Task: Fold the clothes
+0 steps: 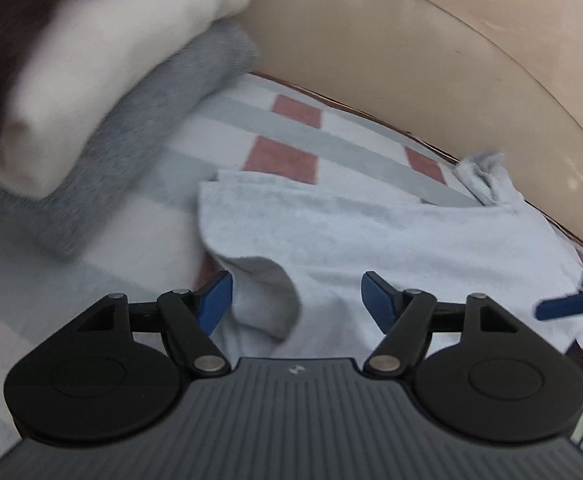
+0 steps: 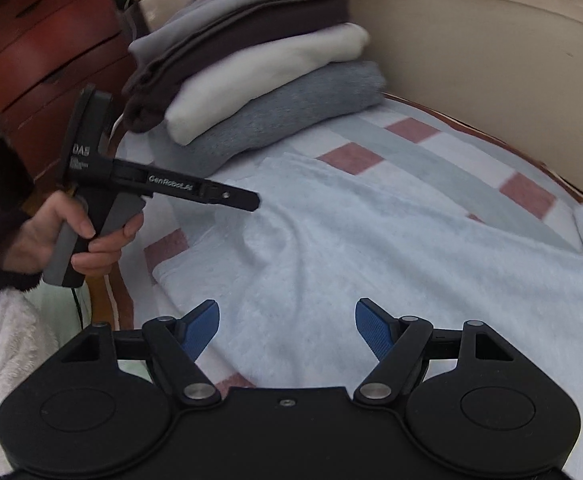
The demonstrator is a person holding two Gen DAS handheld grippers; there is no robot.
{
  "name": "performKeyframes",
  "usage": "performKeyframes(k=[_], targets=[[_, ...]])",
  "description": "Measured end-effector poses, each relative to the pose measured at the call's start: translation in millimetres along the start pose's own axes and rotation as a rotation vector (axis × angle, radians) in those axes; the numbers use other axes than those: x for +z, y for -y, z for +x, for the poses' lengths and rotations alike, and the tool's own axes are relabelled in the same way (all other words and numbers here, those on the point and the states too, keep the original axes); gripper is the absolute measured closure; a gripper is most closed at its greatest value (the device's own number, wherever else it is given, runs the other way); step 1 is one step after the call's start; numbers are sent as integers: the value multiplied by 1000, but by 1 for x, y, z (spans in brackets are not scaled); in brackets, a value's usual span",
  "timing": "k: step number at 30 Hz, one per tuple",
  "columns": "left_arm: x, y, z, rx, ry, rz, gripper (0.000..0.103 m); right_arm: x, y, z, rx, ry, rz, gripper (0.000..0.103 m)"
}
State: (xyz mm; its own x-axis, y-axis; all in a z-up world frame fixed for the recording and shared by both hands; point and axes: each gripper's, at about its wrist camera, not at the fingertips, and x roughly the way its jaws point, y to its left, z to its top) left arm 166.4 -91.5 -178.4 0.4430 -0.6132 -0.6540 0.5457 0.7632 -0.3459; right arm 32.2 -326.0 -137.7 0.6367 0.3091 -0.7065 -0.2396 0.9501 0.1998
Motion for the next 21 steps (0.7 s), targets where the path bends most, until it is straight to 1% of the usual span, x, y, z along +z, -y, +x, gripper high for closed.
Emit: performKeyframes(k=[4,6,7,10,14,17,18,21], targets=[[0,6,7,-23,-23,23,34,7,-8,13,16,-17,-29,24],[1,4,11,-41,-29,2,34,8,-10,18,21,-21,-31,24],[4,1,14,-62,-37,-28,34,8,-11,21,22,-24,-33,24],[18,-12,33,-119,-88,-170,34,10,-15,31,30,-34,-54,24],[37,-26,51,-201,-155,-341,33,22,-26,50,55,-28,-98,31],[40,-38,59,-254,-177,-481,33,37,-31,68,95,-5,-70,33],[40,-38,59,-268,-175,-489,33,42,-30,77,95,-3,-48,33],[40,-37,58,-311,-170,-511,34,56,-25,104,33,-14,62,32]])
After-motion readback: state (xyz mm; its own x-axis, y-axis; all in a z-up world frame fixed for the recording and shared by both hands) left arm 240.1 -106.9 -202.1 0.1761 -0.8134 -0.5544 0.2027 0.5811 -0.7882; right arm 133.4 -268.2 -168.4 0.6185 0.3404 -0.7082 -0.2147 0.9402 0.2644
